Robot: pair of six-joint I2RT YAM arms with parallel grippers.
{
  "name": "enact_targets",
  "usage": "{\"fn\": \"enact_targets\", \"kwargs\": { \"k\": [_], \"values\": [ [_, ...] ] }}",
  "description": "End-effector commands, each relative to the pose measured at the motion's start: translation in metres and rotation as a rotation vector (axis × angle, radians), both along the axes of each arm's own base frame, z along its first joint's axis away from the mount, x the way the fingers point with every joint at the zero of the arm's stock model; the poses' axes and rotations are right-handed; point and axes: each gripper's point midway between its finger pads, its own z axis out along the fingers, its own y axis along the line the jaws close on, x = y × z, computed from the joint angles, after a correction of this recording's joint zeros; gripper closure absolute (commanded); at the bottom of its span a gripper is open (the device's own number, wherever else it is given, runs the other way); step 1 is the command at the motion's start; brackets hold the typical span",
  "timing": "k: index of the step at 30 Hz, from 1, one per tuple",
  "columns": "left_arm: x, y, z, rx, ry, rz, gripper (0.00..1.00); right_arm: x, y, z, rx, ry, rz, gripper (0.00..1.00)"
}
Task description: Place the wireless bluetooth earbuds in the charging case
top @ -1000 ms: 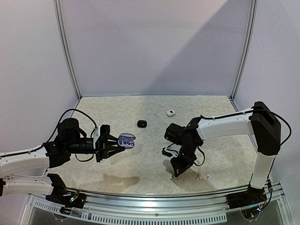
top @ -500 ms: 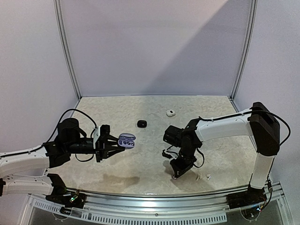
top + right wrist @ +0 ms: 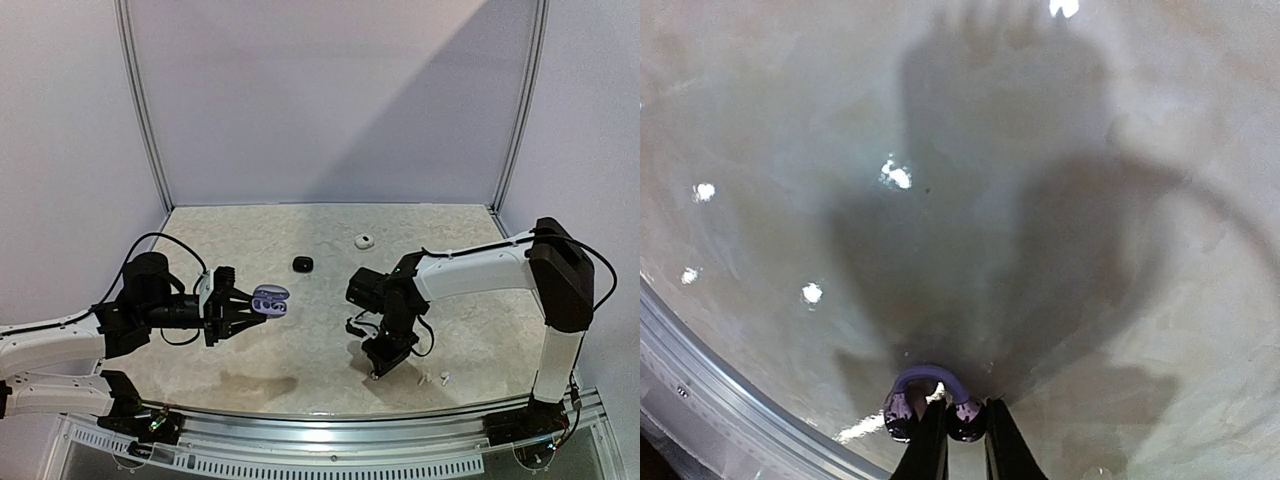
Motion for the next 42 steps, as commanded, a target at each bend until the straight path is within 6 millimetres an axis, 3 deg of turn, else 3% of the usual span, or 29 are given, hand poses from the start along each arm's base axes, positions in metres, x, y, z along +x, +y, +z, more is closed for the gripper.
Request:
{"fn": "enact_targets", "kwargs": {
  "k": [1,7,14,29,33,42],
  "values": [
    [-0.005,0.0,-0.002,0.001,-0.012,-0.01,1.0,0.02,0.007,0.012,-0.005,-0.094,-0.025,0.89],
    [-0.004,0.0,-0.002,-0.001,-0.014,-0.006,1.0,0.06,0.009,0.027,-0.017,-0.292,-0.216,0.91],
    [-0.004,0.001,-0.002,-0.003,-0.018,-0.001,1.0,0.075,-0.007,0.01,-0.094,-0.356,-0.547,0.92],
    [-0.004,0.0,0.0,-0.008,-0.02,-0.001,1.0,0.056,0.002,-0.011,-0.098,-0.217,-0.627,0.87],
    [-0.004,0.0,0.0,-0.008,-0.021,-0.003,1.0,0.052,0.001,-0.009,-0.097,-0.197,-0.626,0.8],
    [-0.004,0.0,-0.001,-0.007,-0.018,-0.005,1.0,0.032,0.005,0.003,-0.063,-0.098,-0.589,0.77]
  ]
}}
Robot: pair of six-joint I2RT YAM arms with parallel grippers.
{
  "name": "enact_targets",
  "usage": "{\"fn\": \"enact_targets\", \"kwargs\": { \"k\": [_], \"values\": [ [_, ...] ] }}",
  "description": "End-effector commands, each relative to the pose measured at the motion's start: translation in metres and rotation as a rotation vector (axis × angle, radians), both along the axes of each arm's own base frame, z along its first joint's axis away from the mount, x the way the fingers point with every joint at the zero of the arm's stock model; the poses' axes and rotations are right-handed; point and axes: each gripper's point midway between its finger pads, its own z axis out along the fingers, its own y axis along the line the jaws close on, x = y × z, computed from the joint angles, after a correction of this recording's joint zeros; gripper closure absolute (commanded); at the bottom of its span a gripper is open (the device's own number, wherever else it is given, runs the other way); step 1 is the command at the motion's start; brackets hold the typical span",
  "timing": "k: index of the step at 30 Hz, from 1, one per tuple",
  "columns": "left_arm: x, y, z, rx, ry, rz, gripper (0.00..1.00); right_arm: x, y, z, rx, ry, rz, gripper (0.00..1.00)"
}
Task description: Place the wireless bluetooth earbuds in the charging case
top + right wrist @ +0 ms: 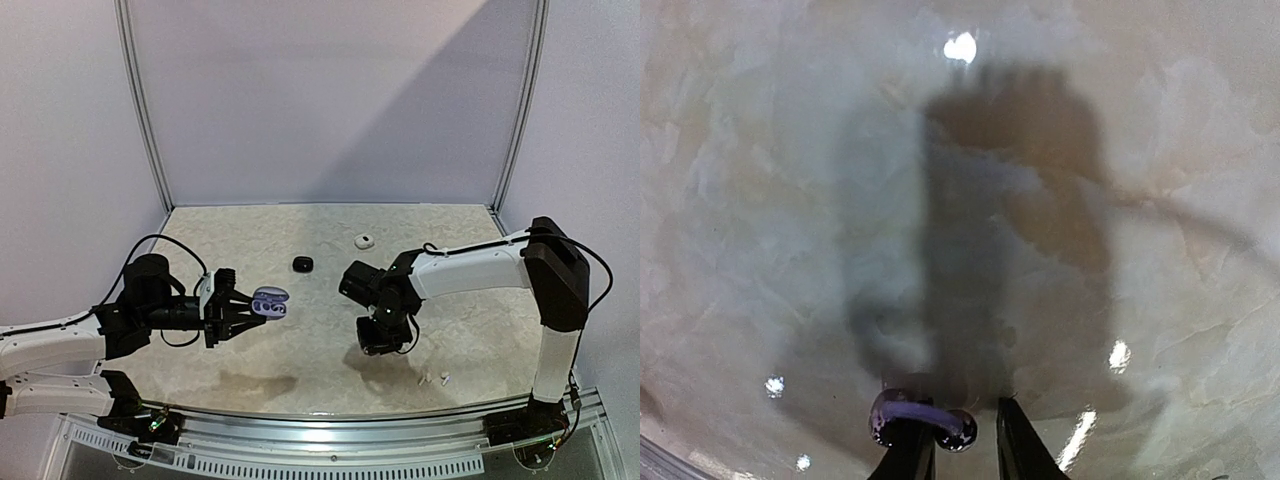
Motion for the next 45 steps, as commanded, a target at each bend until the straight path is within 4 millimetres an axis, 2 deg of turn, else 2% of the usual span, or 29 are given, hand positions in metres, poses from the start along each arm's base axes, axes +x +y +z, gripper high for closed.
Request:
{"fn": "enact_targets", "kwargs": {
  "k": [1,9,18,27,35,41,45],
  "values": [
    [-0.004,-0.001,0.003,-0.013,-0.025,-0.01,1.0,-0.02,-0.004,0.005,0.026,0.084,0.021,0.77],
    [-0.004,-0.001,0.004,-0.014,-0.025,-0.008,1.0,-0.038,0.0,0.013,0.054,0.177,0.082,0.77],
    [-0.005,0.0,0.003,-0.013,-0.03,-0.004,1.0,-0.05,-0.02,0.003,-0.038,0.223,0.123,0.77],
    [-0.004,0.0,0.001,-0.01,-0.031,-0.001,1.0,-0.054,-0.025,0.005,-0.051,0.217,0.176,0.76],
    [-0.004,0.0,0.0,-0.008,-0.03,-0.002,1.0,-0.049,-0.011,0.019,-0.003,0.159,0.306,0.76],
    [-0.004,0.001,0.0,-0.005,-0.032,0.001,1.0,-0.054,-0.017,0.022,-0.015,0.149,0.423,0.74],
    [-0.004,0.001,0.0,-0.002,-0.033,-0.001,1.0,-0.055,-0.019,0.041,0.012,0.106,0.543,0.72]
  ]
}}
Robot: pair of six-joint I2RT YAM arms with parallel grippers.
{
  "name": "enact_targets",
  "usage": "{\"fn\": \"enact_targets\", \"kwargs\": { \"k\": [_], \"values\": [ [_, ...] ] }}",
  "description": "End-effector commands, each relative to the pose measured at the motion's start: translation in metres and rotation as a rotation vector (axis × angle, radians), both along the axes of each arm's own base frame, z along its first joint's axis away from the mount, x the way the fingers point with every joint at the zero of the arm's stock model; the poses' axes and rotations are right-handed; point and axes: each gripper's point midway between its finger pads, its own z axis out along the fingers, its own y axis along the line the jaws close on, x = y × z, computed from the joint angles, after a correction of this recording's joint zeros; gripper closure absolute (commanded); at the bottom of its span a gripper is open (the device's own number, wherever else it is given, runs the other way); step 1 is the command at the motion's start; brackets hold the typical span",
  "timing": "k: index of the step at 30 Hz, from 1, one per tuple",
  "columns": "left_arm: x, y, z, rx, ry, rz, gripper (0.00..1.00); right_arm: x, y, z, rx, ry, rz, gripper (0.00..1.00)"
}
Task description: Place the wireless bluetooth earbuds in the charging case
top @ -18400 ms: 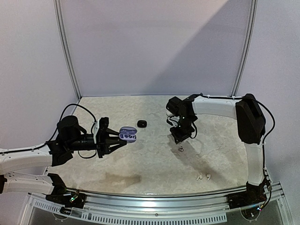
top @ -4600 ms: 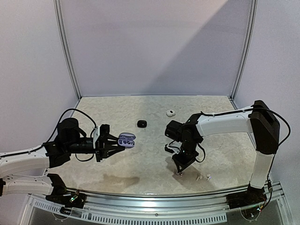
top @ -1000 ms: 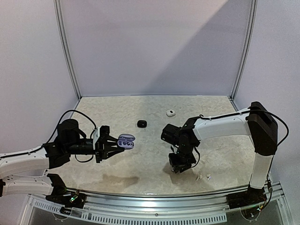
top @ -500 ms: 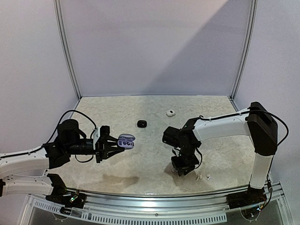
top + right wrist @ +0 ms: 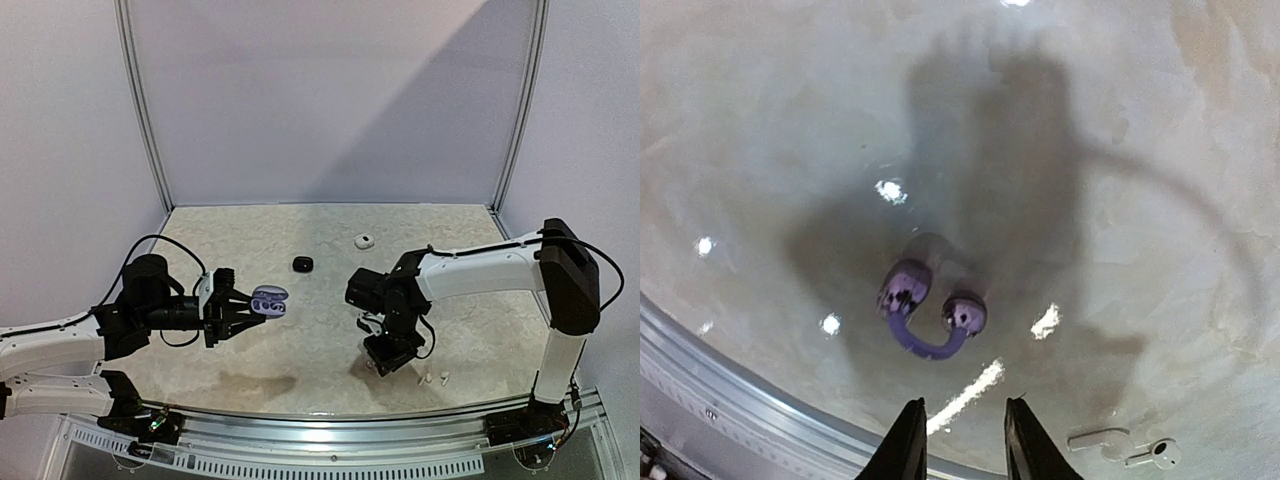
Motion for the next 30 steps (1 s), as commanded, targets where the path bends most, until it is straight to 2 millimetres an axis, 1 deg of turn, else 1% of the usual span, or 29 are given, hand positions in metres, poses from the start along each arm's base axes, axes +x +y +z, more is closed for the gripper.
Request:
{"fn": "enact_targets", "kwargs": {
  "k": [1,4,5,6,9,11,12,13,15,17,18,19,21,23,26,28,30],
  "values": [
    [-0.004,0.0,-0.002,0.001,-0.02,-0.012,1.0,0.0,-0.002,0.032,0.064,-0.067,0.185,0.71],
    [-0.005,0.0,-0.003,0.004,-0.017,-0.015,1.0,0.003,-0.002,0.054,0.108,-0.122,0.305,0.69],
    [-0.005,0.0,-0.003,0.004,-0.018,-0.015,1.0,0.007,0.0,0.064,0.14,-0.164,0.356,0.68],
    [-0.005,-0.001,-0.002,0.003,-0.019,-0.016,1.0,0.009,0.003,0.07,0.173,-0.2,0.43,0.66],
    [-0.005,-0.001,-0.002,0.001,-0.02,-0.022,1.0,0.007,0.018,0.094,0.34,-0.32,0.621,0.52],
    [-0.006,-0.001,-0.001,0.0,-0.022,-0.023,1.0,0.003,0.022,0.098,0.405,-0.381,0.807,0.48],
    [-0.006,-0.001,0.0,-0.001,-0.024,-0.022,1.0,0.003,0.023,0.098,0.413,-0.4,0.858,0.47],
    [-0.006,-0.001,-0.001,0.002,-0.022,-0.021,1.0,0.002,0.022,0.095,0.407,-0.408,0.93,0.47],
    [-0.006,0.0,0.0,0.006,-0.025,-0.017,1.0,0.001,0.017,0.083,0.373,-0.393,1.008,0.47],
    [-0.006,0.001,0.0,0.008,-0.024,-0.016,1.0,-0.003,0.012,0.066,0.346,-0.337,1.075,0.48],
    [-0.006,0.0,0.0,0.008,-0.026,-0.017,1.0,-0.005,0.013,0.061,0.348,-0.319,1.099,0.48],
    [-0.005,0.0,0.0,0.008,-0.025,-0.018,1.0,-0.004,0.014,0.053,0.341,-0.3,1.111,0.48],
    [-0.005,0.0,0.0,0.009,-0.027,-0.02,1.0,0.001,0.019,0.045,0.331,-0.309,1.129,0.49],
    [-0.005,-0.001,0.0,0.011,-0.029,-0.021,1.0,0.009,0.025,0.04,0.318,-0.339,1.133,0.49],
    [-0.005,0.0,-0.002,0.012,-0.024,-0.02,1.0,0.014,0.028,0.033,0.304,-0.354,1.142,0.49],
    [-0.004,0.0,-0.002,0.011,-0.022,-0.019,1.0,0.013,0.029,0.027,0.304,-0.341,1.153,0.49],
    [-0.004,0.0,-0.002,0.011,-0.023,-0.019,1.0,0.012,0.029,0.018,0.298,-0.315,1.164,0.51]
  ]
}}
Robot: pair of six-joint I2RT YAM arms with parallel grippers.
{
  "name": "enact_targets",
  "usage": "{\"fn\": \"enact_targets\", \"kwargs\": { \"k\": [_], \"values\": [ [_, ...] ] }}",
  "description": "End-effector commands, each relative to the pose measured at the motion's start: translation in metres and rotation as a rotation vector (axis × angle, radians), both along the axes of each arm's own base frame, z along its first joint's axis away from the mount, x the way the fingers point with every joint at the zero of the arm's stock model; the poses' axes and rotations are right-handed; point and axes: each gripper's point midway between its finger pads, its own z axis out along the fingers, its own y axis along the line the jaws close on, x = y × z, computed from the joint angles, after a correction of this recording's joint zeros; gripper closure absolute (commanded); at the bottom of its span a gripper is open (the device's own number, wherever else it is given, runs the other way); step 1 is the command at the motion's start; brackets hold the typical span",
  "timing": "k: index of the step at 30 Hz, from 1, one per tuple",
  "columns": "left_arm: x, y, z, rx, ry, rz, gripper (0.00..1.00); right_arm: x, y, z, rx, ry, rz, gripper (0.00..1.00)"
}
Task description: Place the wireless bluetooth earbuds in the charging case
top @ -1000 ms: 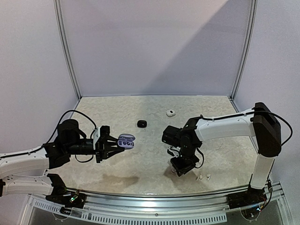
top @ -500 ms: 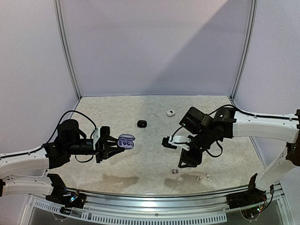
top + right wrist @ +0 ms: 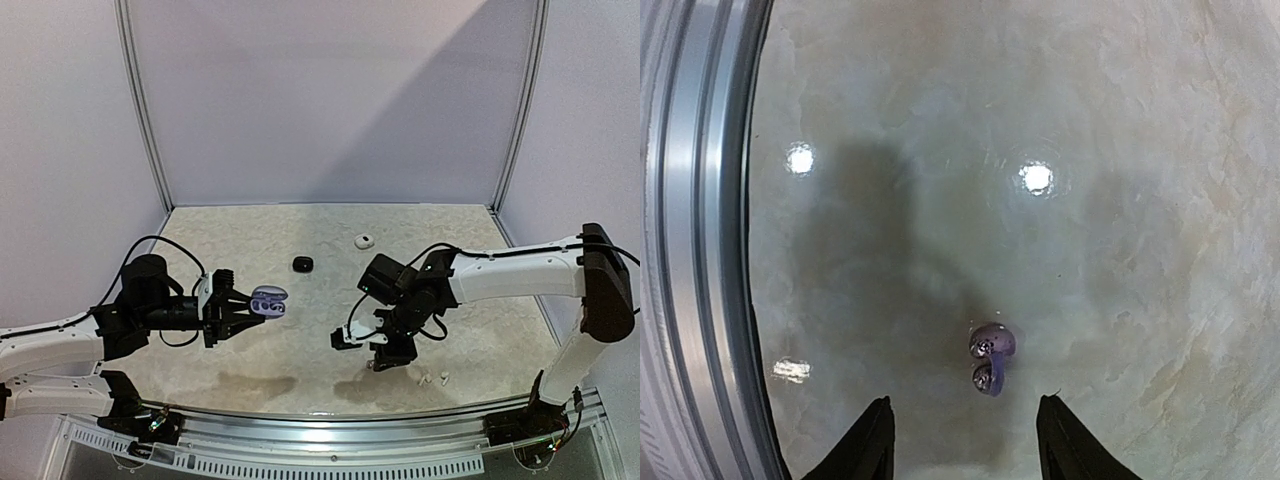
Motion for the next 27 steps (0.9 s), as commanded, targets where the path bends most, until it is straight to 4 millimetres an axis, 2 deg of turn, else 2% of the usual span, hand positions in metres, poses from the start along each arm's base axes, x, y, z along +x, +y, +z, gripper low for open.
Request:
{"fn": "enact_targets", "kwargs": {
  "k": [1,5,12,16,24,27],
  "values": [
    [-0.003,-0.001,-0.002,0.006,-0.004,-0.014,1.0,0.002,0.005,-0.021,-0.026,-0.007,0.053,0.53],
    [-0.002,0.0,-0.003,0.01,-0.004,-0.007,1.0,0.005,0.004,-0.033,-0.056,-0.01,0.062,0.6],
    [-0.002,0.0,-0.004,0.009,-0.003,-0.007,1.0,0.01,0.005,-0.036,-0.055,-0.031,0.047,0.64],
    [-0.003,0.0,-0.003,0.008,-0.004,-0.007,1.0,0.012,0.006,-0.037,-0.057,-0.034,0.036,0.69],
    [-0.003,0.001,-0.004,0.01,0.0,-0.007,1.0,0.009,0.004,-0.036,-0.071,-0.019,0.04,0.97],
    [-0.003,0.001,-0.004,0.009,-0.002,-0.006,1.0,0.01,0.003,-0.034,-0.077,-0.018,0.037,1.0]
  ]
}}
